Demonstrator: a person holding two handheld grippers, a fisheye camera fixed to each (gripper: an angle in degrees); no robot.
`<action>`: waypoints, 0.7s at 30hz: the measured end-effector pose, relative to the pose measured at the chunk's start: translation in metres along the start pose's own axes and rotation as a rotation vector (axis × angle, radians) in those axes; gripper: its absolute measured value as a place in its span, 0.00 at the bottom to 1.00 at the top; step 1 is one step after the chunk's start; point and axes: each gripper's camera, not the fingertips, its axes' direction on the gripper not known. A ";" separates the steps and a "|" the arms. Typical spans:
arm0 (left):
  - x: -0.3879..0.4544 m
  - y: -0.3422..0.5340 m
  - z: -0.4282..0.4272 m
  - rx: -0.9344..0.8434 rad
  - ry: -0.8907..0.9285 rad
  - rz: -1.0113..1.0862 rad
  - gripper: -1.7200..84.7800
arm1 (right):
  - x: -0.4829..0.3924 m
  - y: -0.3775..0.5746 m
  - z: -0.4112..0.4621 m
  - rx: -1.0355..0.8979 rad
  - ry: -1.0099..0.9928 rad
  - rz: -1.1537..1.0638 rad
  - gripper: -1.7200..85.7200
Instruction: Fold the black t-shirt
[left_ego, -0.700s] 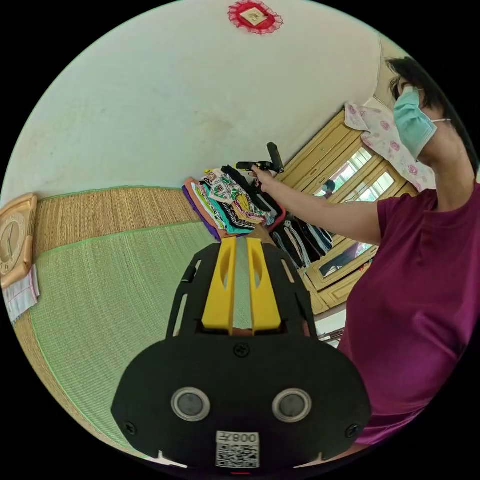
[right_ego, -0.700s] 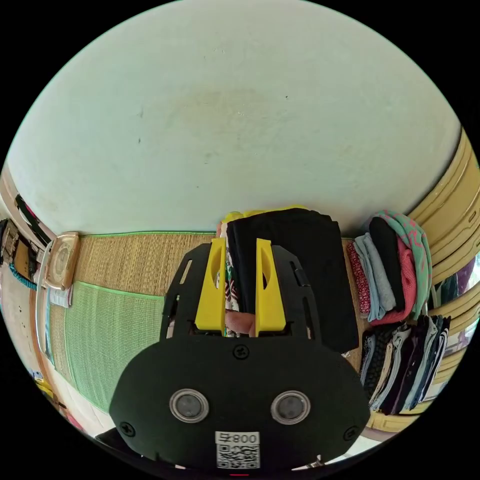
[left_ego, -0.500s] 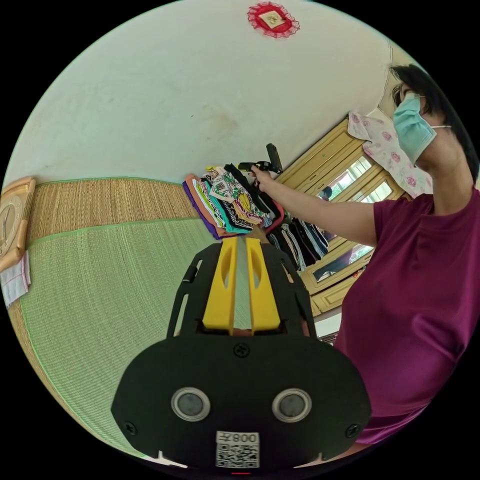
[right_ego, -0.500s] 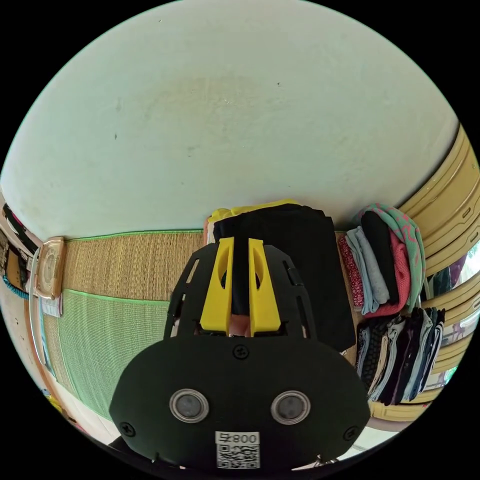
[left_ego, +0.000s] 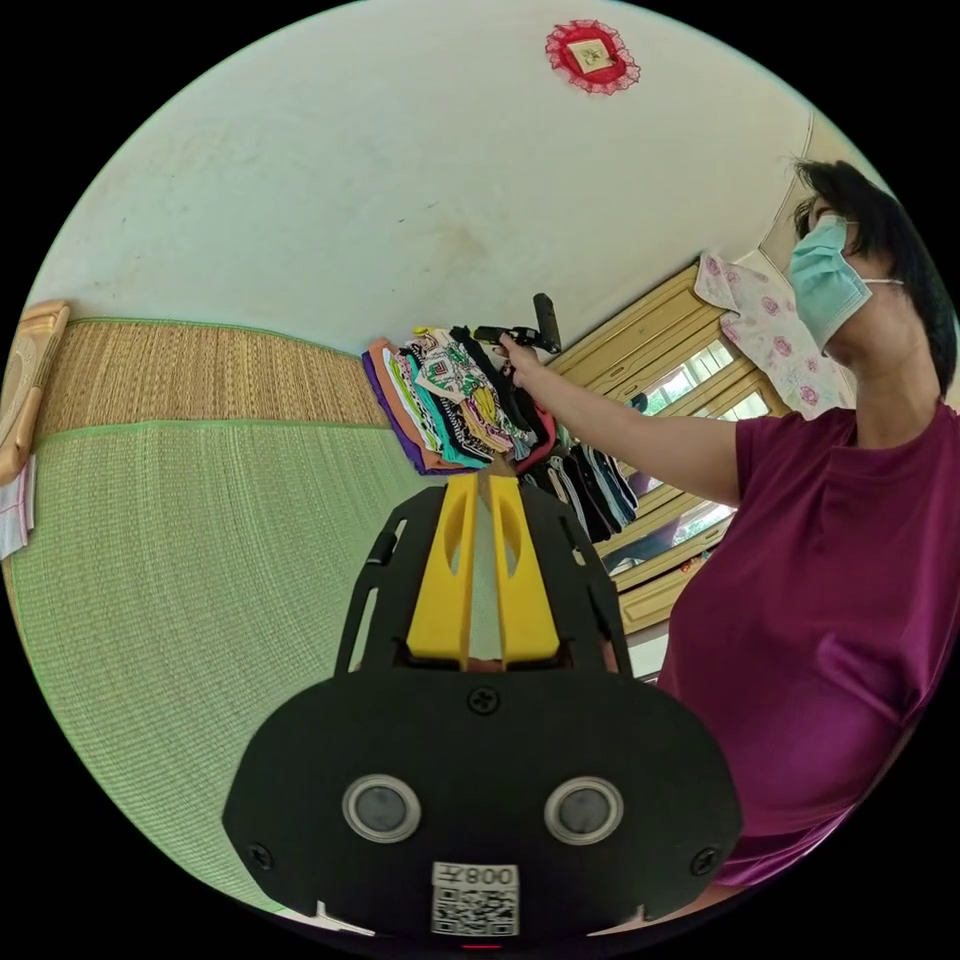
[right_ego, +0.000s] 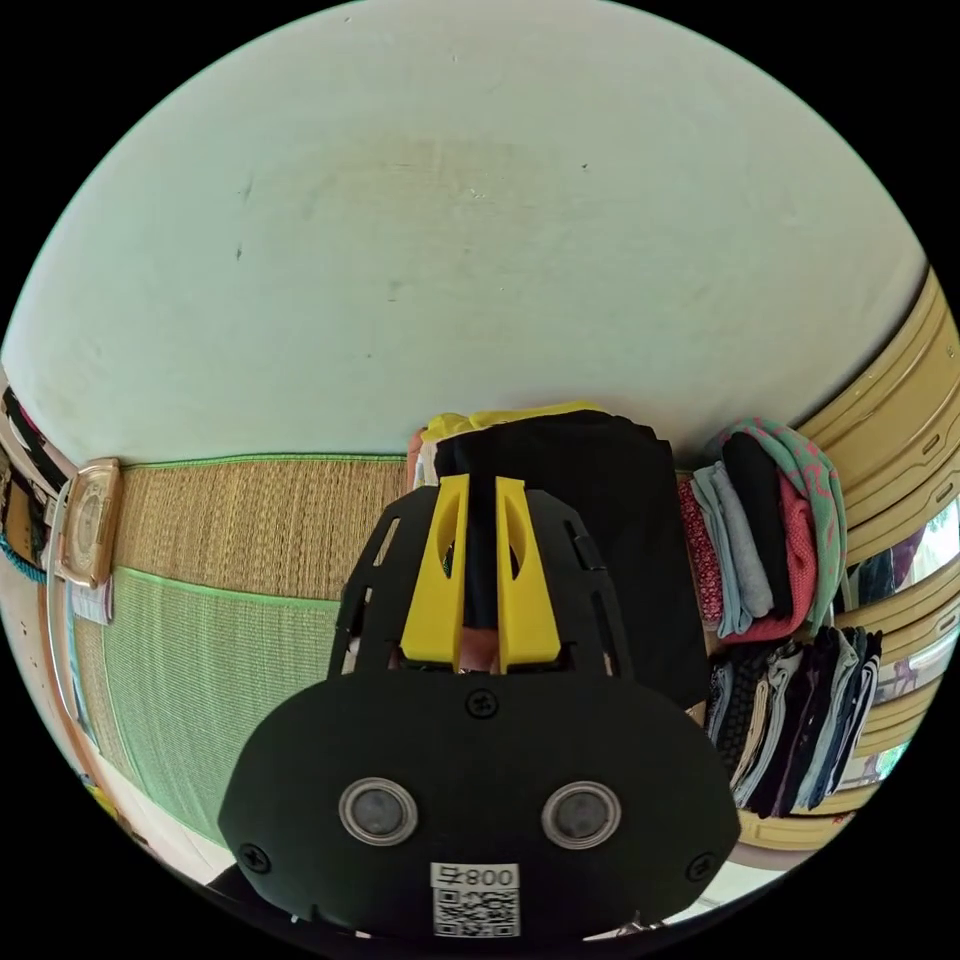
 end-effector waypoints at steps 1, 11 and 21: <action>0.000 0.004 -0.004 -0.001 0.004 -0.005 0.04 | 0.003 0.001 0.000 0.003 -0.001 0.011 0.04; 0.009 0.040 -0.039 0.005 0.042 -0.019 0.03 | 0.090 0.031 -0.067 0.184 -0.217 0.148 0.02; 0.051 0.085 -0.093 0.022 0.067 0.035 0.03 | 0.147 0.115 -0.254 0.546 -0.761 0.030 0.02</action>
